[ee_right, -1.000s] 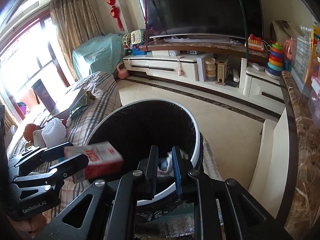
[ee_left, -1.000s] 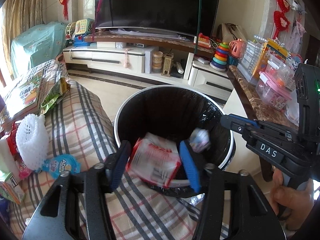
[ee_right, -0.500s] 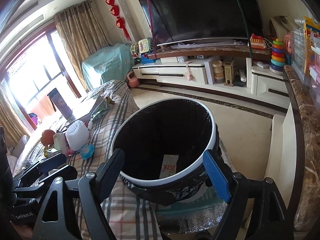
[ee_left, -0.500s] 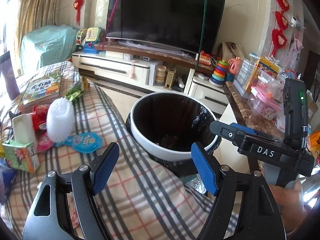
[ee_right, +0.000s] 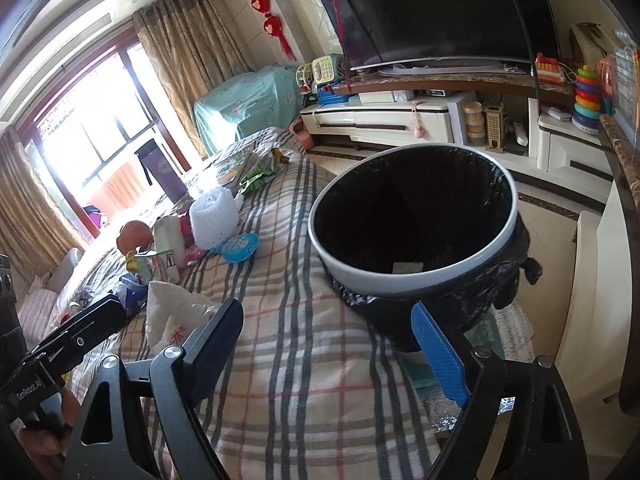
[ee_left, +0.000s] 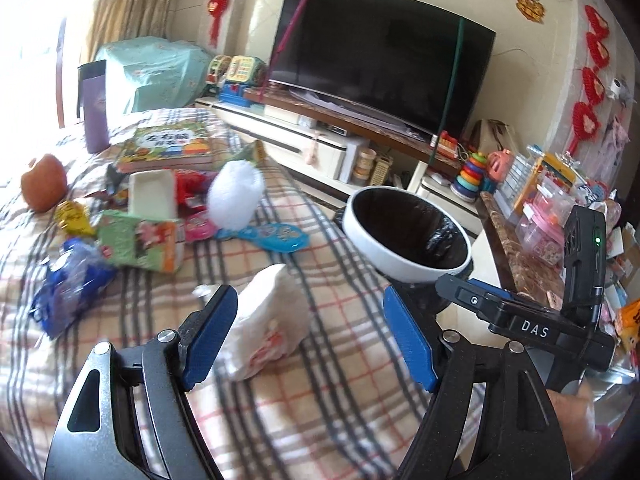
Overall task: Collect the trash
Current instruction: 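Grasp the blue plastic bag with left tool while right tool grasps white plastic bag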
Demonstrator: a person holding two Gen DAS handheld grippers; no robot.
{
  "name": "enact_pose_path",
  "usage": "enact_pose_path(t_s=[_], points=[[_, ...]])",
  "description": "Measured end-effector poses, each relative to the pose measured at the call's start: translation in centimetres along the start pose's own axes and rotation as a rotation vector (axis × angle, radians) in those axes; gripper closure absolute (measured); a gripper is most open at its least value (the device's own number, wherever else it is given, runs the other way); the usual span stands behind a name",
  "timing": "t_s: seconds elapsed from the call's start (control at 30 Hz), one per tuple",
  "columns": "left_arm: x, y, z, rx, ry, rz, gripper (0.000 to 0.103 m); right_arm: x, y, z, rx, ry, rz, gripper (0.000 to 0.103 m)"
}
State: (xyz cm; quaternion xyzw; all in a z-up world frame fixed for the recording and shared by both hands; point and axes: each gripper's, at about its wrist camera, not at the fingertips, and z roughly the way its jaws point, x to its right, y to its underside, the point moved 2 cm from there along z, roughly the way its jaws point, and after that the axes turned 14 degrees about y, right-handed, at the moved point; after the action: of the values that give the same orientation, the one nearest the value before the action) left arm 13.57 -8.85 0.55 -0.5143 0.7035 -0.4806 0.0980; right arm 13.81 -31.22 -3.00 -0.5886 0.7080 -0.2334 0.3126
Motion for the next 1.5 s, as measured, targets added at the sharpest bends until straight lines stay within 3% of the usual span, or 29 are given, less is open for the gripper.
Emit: enact_pose_path(t_s=[0.73,0.9,1.07,1.33,1.4,1.43,1.47,1.5], points=[[-10.9,4.1,-5.2,0.018,-0.189,-0.175,0.026,-9.5,3.2,1.2,-0.06,-0.101,-0.156,0.015],[-12.9,4.1,-5.7,0.012,-0.241,-0.196,0.025,-11.1,3.3,1.6,-0.067,-0.125,-0.184,0.015],[-14.9,3.2,-5.4,-0.004,-0.305,-0.19,0.015,-12.6,3.3,2.3,-0.07,-0.144,-0.21,0.015],[-18.1,1.9,-3.7,-0.024,-0.359,-0.189,0.015,-14.3,2.8,4.1,-0.08,-0.16,-0.234,0.016],[-18.5,1.9,-3.3,-0.029,-0.357,-0.191,0.015,-14.6,2.9,4.5,-0.087,-0.162,-0.241,0.022],[-18.5,2.0,-3.0,-0.036,-0.367,-0.188,0.018,-14.6,3.0,4.6,-0.089,-0.161,-0.245,0.034],[-18.5,2.2,-2.8,-0.045,-0.378,-0.184,0.03,-14.6,3.1,4.7,-0.094,-0.164,-0.249,0.046],[-18.6,2.3,-2.6,-0.056,-0.376,-0.183,0.034,-14.6,3.1,4.7,-0.094,-0.163,-0.252,0.05]])
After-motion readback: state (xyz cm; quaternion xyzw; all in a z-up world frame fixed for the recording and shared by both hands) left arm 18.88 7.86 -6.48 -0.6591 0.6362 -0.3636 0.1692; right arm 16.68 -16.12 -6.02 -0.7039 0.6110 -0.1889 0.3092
